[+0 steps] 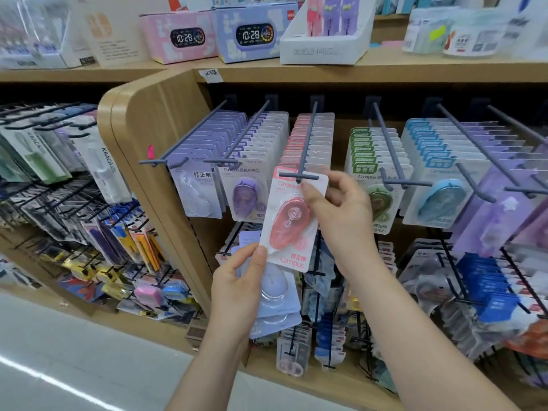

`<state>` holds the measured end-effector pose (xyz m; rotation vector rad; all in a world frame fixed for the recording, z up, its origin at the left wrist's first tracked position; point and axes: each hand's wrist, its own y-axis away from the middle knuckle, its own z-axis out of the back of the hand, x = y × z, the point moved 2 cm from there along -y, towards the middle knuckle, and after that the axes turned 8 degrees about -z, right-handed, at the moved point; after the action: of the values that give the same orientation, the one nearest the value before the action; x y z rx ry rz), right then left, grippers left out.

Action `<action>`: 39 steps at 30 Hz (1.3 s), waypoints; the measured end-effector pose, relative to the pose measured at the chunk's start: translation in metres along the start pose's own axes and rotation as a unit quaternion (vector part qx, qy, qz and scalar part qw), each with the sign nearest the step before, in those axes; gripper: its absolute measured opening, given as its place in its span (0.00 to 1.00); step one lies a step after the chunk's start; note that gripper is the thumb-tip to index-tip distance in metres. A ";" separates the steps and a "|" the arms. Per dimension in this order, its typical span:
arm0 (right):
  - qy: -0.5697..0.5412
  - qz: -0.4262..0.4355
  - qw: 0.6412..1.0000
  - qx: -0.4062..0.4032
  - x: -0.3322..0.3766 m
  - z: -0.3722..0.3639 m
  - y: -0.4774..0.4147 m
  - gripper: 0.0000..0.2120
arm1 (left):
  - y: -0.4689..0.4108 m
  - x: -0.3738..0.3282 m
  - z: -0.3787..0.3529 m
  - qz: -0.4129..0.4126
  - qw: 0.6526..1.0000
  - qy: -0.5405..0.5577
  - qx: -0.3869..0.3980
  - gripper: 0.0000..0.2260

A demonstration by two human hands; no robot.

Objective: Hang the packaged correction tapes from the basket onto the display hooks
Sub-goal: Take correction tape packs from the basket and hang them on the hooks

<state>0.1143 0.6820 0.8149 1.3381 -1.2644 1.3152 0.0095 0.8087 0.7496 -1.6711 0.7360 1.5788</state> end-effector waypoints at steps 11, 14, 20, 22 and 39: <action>0.201 -0.010 0.979 0.042 -0.030 0.014 0.009 0.07 | -0.003 0.002 -0.002 -0.004 0.999 -0.016 -0.030 0.05; 0.276 0.019 0.961 -0.027 -0.032 0.010 0.000 0.12 | 0.002 0.002 0.005 -0.007 0.999 -0.011 -0.048 0.05; 0.293 0.009 0.954 -0.068 -0.036 -0.003 -0.009 0.17 | 0.013 -0.007 0.008 -0.043 0.999 -0.001 -0.030 0.06; 0.308 0.012 0.949 -0.064 -0.035 -0.002 -0.003 0.17 | 0.015 -0.011 0.008 -0.047 0.999 0.006 -0.013 0.07; 0.064 -0.145 0.935 0.318 -0.034 0.028 0.075 0.37 | 0.016 -0.026 -0.012 -0.035 0.990 0.136 0.025 0.16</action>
<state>0.0458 0.6483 0.7734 1.7604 -0.5226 1.6318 0.0008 0.7878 0.7740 -1.8764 0.8366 1.2873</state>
